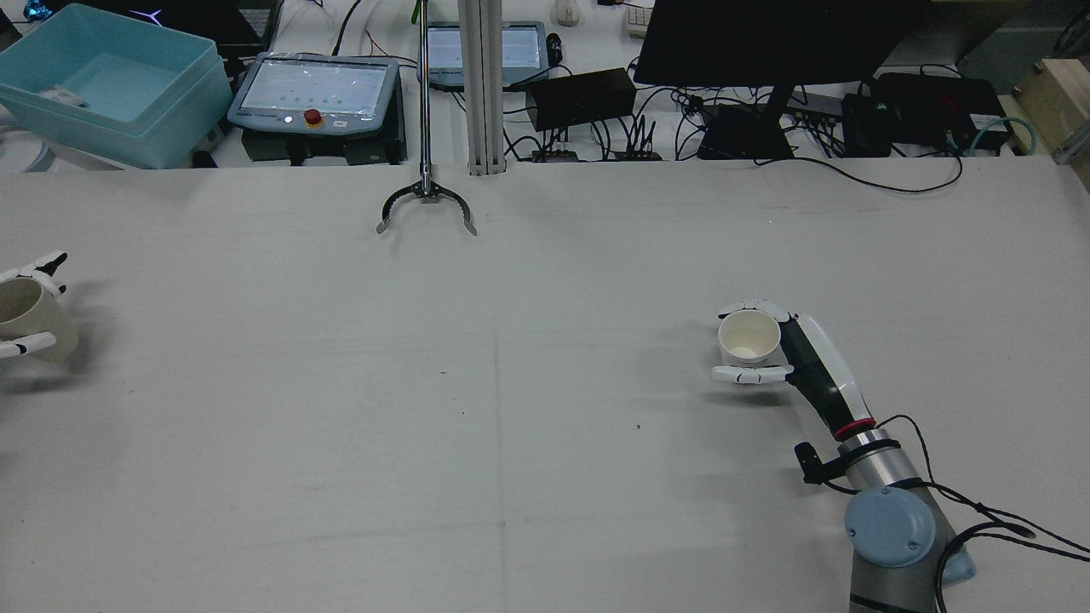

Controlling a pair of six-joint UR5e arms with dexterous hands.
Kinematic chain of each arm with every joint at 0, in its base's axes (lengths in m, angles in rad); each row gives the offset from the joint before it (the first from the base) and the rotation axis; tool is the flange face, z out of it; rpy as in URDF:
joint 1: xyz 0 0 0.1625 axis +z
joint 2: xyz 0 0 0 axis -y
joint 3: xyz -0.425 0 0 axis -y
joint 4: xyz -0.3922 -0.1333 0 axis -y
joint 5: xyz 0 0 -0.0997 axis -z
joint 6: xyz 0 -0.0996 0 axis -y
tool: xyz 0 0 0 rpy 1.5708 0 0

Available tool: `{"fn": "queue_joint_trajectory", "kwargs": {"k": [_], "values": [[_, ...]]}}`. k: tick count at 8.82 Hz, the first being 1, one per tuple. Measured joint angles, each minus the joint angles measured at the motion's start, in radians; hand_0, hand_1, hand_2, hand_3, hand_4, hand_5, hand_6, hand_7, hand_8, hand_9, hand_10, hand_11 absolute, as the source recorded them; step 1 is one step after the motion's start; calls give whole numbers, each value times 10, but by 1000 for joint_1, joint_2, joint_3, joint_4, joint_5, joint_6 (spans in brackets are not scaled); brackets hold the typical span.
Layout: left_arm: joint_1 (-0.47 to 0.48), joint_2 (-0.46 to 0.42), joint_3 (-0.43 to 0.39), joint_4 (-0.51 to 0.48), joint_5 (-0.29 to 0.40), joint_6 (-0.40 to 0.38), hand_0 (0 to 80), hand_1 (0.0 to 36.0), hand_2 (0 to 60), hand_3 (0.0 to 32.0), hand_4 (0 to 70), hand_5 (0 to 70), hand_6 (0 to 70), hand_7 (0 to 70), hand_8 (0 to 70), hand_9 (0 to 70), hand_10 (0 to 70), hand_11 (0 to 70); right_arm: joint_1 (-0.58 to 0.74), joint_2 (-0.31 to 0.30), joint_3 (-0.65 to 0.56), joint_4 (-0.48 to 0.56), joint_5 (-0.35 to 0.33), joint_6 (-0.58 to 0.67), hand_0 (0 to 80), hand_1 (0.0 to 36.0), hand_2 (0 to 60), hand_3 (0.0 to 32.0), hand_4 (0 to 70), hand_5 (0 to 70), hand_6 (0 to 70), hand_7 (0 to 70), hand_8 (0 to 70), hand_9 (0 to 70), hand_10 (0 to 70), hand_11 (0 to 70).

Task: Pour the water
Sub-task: 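Lift the white paper cup off the table with the right hand, then raise both cups and tilt the right hand's cup over the left hand's cup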

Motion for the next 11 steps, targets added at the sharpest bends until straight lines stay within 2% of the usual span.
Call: {"fn": "queue_joint_trajectory", "kwargs": {"k": [1, 2, 3, 6, 8, 9, 11], "values": [[-1, 1, 0, -1, -1, 0, 442, 360, 600, 0, 259, 659, 28, 90, 15, 32, 50, 98, 0, 3, 0, 0, 0, 0, 449, 121, 409, 0, 175, 700, 536, 700, 504, 699, 264, 389], [-2, 1, -2, -1, -1, 0, 444, 360, 600, 0, 259, 663, 28, 91, 15, 33, 49, 98, -1, 8, 1, 0, -1, -1, 430, 169, 600, 0, 194, 700, 594, 700, 556, 700, 296, 431], [-2, 1, -3, 0, -1, 0, 449, 360, 600, 0, 259, 664, 28, 90, 15, 32, 50, 99, -1, 13, 1, 0, -1, -1, 433, 185, 600, 0, 191, 700, 594, 700, 558, 700, 299, 436], [-2, 1, -17, 5, 1, -1, 456, 360, 600, 0, 273, 686, 35, 99, 16, 33, 50, 99, 15, 17, 18, -2, -2, 0, 455, 190, 600, 0, 174, 700, 561, 700, 525, 700, 276, 408], [2, -8, -100, 64, 8, 5, 452, 360, 600, 0, 276, 688, 39, 103, 17, 35, 51, 100, 71, 16, 67, -27, -4, 0, 460, 193, 600, 0, 167, 700, 550, 700, 513, 700, 271, 402], [4, -33, -142, 110, 12, 8, 456, 360, 600, 0, 278, 695, 42, 108, 17, 36, 51, 100, 108, 16, 114, -71, -6, 0, 458, 191, 600, 0, 160, 700, 541, 700, 511, 700, 274, 406], [23, -146, -173, 209, 25, 13, 456, 360, 600, 0, 271, 696, 51, 125, 16, 41, 52, 102, 191, 21, 164, -110, -64, -18, 463, 197, 600, 0, 157, 700, 539, 700, 507, 698, 271, 402]]}}
